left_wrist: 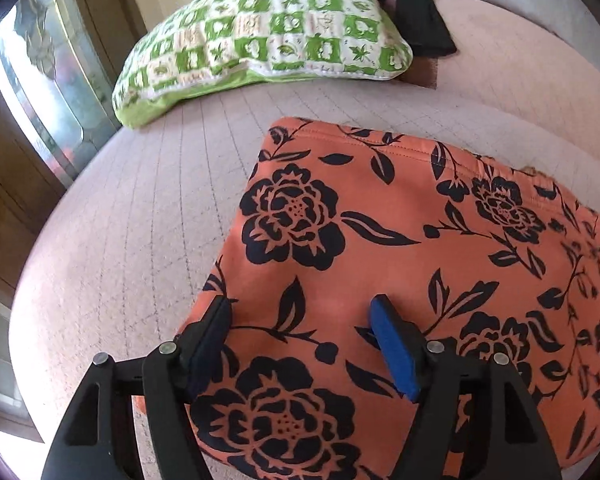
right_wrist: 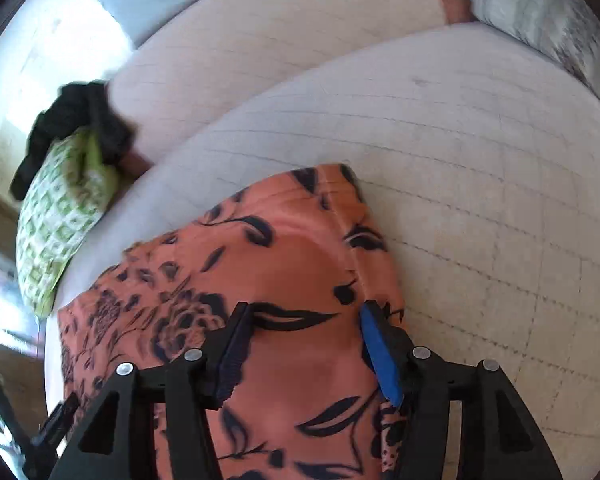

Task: Fold small clothes
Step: 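Smooth the folded orange blouse with both open tools pressing down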

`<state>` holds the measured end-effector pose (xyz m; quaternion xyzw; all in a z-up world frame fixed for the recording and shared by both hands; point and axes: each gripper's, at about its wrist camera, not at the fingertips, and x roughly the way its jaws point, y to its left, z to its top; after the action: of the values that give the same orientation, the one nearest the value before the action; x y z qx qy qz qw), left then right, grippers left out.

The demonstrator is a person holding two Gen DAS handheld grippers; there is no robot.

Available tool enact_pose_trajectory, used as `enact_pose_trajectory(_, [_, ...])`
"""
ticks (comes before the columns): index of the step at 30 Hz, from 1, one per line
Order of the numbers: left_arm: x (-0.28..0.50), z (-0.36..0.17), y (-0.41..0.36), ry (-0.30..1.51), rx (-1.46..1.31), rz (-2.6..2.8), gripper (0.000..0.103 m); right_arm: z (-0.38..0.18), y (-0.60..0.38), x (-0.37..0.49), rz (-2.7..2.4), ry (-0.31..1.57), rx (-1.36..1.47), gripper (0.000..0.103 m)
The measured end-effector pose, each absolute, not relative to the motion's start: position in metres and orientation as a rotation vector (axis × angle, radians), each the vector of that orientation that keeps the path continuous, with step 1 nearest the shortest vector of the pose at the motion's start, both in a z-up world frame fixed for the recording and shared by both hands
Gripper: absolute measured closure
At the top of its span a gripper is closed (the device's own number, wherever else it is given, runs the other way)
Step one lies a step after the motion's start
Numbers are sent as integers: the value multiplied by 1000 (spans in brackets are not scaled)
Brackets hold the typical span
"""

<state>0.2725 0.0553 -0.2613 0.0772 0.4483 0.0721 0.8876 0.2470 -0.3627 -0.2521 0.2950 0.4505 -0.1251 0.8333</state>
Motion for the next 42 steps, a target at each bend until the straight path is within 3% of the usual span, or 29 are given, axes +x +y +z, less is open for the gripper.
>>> enact_pose_trajectory(8, [264,-242,54,874,125,120,31,-213,-332,232,-150,881,618,43])
enact_pose_trajectory(34, [268,-232,59,814,110,145,31,-248,-197,244,247,1096,343,43])
enact_pose_trajectory(42, [266,-230,59,803,116,146,31,-251,-191,245,267,1085,300,32])
